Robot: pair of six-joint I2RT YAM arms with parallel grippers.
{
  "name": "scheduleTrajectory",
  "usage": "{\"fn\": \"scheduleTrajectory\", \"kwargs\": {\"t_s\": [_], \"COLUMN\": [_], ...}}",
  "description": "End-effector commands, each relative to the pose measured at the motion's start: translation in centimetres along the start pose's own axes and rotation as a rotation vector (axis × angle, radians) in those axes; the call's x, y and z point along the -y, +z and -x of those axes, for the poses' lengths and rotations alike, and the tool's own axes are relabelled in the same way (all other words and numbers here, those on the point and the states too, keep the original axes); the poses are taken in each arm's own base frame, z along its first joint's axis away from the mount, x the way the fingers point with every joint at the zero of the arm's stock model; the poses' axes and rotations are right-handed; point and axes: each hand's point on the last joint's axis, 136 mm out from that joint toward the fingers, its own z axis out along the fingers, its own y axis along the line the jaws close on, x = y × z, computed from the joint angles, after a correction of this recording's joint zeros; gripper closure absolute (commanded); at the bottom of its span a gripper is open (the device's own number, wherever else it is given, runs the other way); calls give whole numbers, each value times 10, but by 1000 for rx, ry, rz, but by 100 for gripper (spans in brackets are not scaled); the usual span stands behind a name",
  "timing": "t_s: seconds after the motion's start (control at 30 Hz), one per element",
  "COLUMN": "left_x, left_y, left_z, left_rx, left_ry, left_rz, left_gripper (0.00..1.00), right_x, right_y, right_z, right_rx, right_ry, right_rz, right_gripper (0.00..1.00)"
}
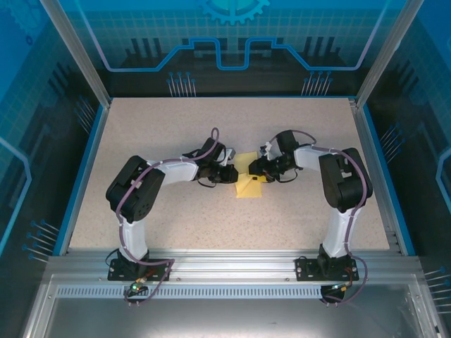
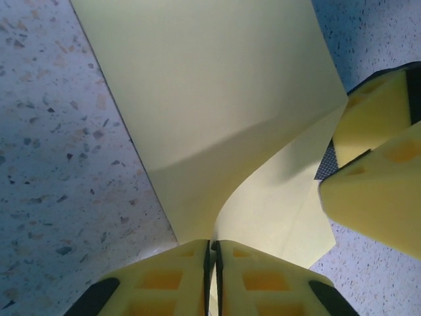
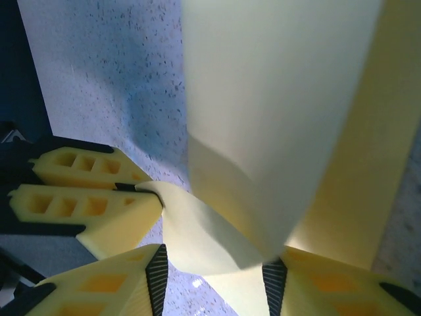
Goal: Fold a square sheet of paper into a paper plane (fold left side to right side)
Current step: Turn over the paper at the center of the table.
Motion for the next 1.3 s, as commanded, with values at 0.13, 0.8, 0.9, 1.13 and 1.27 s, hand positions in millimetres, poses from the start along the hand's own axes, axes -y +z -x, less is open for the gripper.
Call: {"fn": "scheduleTrajectory", "kwargs": {"t_s": [0.13, 0.8, 0.9, 1.13, 1.27], "left_x": [0, 111, 138, 180, 185], "left_y": [-29, -246, -261, -268, -271], "left_z": [19, 36, 33, 27, 28], "left_rx": [90, 608, 599, 562, 568], "left_ry": [-10, 70, 149, 272, 282], "left_rz": [-2, -569, -648, -724, -742], "left_gripper": [66, 1, 1, 5, 23], "right_x": [-17, -230, -256, -292, -299], "right_y": [8, -171, -181, -179, -177], "right_z": [5, -17, -36, -71, -76], "right_rx": [-5, 334, 307, 230, 218], "right_ry": [-36, -729, -789, -866, -872], "right_rz": [40, 478, 528, 594, 602], "right_gripper": [81, 98, 97, 96, 95]}}
